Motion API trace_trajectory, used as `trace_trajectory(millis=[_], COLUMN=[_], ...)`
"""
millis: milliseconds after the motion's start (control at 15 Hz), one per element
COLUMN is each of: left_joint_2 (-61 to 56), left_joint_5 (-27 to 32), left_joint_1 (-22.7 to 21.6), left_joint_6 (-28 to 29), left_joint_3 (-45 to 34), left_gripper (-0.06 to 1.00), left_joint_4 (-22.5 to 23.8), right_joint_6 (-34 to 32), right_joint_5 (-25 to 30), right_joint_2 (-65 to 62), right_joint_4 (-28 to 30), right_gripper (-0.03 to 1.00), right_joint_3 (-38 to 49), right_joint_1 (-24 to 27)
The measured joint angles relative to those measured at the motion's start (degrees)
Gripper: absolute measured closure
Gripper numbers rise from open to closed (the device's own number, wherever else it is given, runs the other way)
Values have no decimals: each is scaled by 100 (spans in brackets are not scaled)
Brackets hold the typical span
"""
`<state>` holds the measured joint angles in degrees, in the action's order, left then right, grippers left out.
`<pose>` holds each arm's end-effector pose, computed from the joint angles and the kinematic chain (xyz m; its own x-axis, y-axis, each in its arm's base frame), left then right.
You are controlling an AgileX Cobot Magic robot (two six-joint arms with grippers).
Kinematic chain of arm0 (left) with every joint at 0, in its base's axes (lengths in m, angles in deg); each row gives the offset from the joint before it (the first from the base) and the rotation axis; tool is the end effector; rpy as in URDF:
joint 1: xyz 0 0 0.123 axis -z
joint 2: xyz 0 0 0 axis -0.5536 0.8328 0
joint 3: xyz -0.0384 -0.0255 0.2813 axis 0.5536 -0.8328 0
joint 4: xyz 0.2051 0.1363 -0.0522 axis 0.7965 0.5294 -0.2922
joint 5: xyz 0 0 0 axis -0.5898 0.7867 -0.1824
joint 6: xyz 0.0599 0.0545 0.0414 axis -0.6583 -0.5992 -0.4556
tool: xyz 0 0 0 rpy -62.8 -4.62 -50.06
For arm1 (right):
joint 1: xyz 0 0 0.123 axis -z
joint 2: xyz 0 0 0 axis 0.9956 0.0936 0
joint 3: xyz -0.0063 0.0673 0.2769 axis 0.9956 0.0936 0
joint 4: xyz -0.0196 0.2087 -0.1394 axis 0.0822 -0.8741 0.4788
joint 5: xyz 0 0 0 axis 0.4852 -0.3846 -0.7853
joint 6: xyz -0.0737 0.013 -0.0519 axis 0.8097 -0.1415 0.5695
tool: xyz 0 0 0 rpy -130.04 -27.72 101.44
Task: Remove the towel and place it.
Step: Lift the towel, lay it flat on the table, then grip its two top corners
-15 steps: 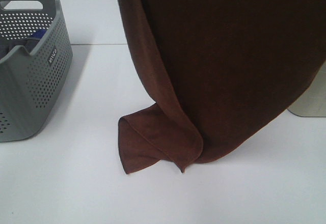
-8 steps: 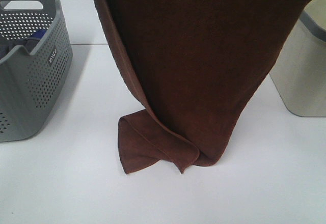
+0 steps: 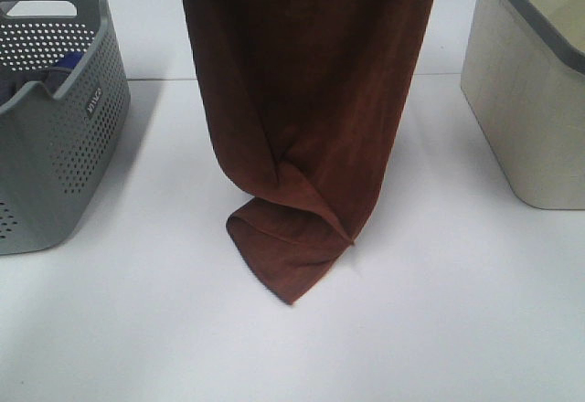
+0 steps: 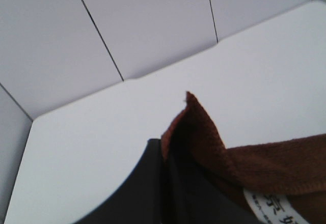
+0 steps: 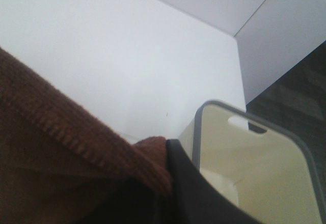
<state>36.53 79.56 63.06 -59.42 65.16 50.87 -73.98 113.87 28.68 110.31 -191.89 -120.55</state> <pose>0.4106 -0.1937 0.4248 -0.2124 0.3157 -0.9248 0.1952 0.9410 0.2764 0.3382 0.1808 0.4352 -0.3676 -0.4650 -0.8054 -0.1517 0.8844 -0.4414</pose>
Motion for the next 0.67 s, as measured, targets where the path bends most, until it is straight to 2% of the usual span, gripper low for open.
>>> trace_trajectory(millis=[67,200,333,400,467,667], left_joint_2=[0,0,0,0,-11,40], left_joint_5=[0,-905,-1925,-1925,-2332,-2595], left_joint_1=[0,-264,-567,-567,-722,-848], left_joint_6=[0,17,29,29,29,29], left_joint_3=[0,92,665,665,877,905], left_gripper=[94,94,94,94,94,94], left_joint_4=[0,0,11,11,46,92], right_joint_6=[0,0,29,29,40,34], right_joint_5=[0,-206,-682,-682,-796,-814], right_joint_2=[0,567,922,922,905,888], right_joint_4=[0,487,1134,1134,1261,1197], right_gripper=[97,97,97,97,97,97], right_joint_3=[0,-974,-2097,-2097,-2429,-2412], right_joint_1=[0,0,0,0,0,223])
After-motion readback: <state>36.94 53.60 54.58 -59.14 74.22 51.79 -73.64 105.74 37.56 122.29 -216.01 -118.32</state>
